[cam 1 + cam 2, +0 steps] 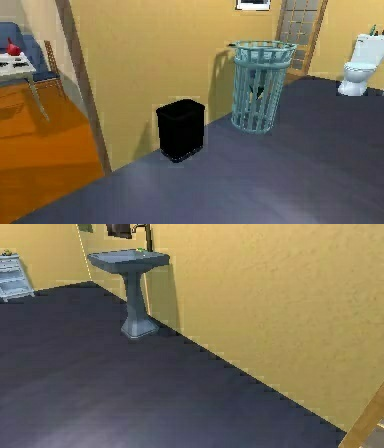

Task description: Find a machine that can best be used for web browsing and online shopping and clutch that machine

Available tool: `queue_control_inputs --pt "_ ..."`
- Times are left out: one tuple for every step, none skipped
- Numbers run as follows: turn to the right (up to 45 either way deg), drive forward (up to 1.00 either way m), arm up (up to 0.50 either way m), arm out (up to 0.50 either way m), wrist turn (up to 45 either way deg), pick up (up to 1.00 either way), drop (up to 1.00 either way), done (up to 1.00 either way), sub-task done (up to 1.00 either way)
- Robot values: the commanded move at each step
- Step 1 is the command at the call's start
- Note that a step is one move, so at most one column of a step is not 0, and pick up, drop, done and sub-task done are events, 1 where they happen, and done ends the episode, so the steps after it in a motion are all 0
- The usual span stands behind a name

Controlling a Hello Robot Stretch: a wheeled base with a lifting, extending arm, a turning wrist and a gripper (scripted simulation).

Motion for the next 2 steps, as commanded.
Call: queue_control_inputs --pt "-18.0 0.00 0.00 0.00 0.0 0.00 0.00 0.00 0.00" --pt "0.0 0.60 0.00 0.00 0.0 0.00 0.00 0.00 0.00"
